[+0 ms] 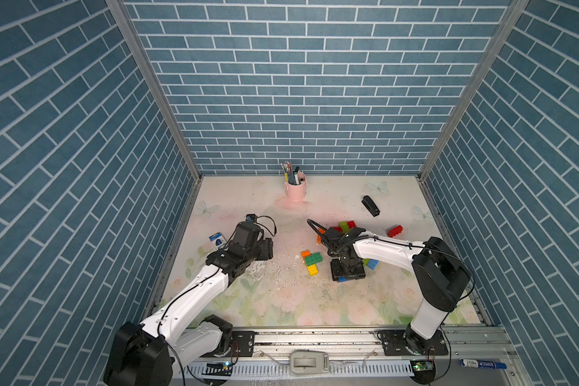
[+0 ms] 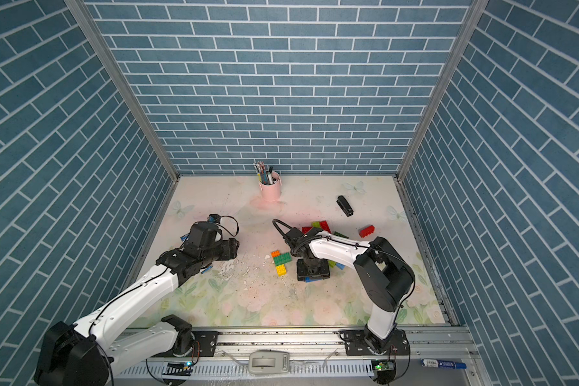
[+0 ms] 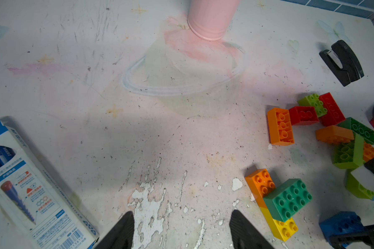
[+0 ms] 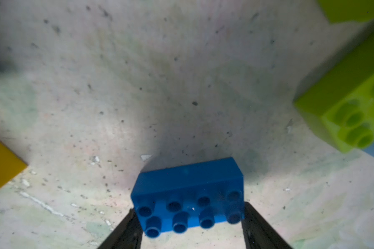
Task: Assemble a rectangle with lego
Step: Place the lego brick at the center of the board, then pick up the lego brick from the center of the board.
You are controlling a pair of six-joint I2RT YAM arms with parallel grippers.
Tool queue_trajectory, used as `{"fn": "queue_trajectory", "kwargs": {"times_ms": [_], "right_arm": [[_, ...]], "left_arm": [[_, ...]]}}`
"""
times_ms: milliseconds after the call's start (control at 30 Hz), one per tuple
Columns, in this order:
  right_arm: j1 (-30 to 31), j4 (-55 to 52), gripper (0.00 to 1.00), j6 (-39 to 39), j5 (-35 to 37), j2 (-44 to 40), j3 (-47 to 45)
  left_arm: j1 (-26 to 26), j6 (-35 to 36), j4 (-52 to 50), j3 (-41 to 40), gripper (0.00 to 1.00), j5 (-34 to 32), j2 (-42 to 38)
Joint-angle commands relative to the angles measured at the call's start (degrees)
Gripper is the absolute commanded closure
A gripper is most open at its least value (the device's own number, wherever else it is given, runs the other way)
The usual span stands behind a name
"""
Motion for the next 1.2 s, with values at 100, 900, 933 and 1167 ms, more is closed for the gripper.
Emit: {"fn": "queue_trajectory", "kwargs": {"times_ms": [100, 900, 933, 1167], "right_arm": [[-1.04, -1.63, 0.25, -2.06, -0.23, 1.43, 1.91], [-3.33, -5.67, 0.41, -5.15, -0.94, 1.06, 7.35], [-2.90, -7.87, 0.42, -4.94, -0.60, 0.48, 9.29], [0.56, -17.77, 0.44, -10.10, -0.20, 7.76, 30.62]], "left_arm": [[0.27, -0.78, 1.50, -1.10, 0.29, 1.48, 0.45], [0.28, -1.29, 0.37, -0.53, 0.29, 1.27, -0.53], [0.27, -1.30, -0.75, -0.28, 0.29, 0.77, -0.72], [2.77, -5.73, -3.48, -2.53, 0.29, 0.20, -0.37]]}}
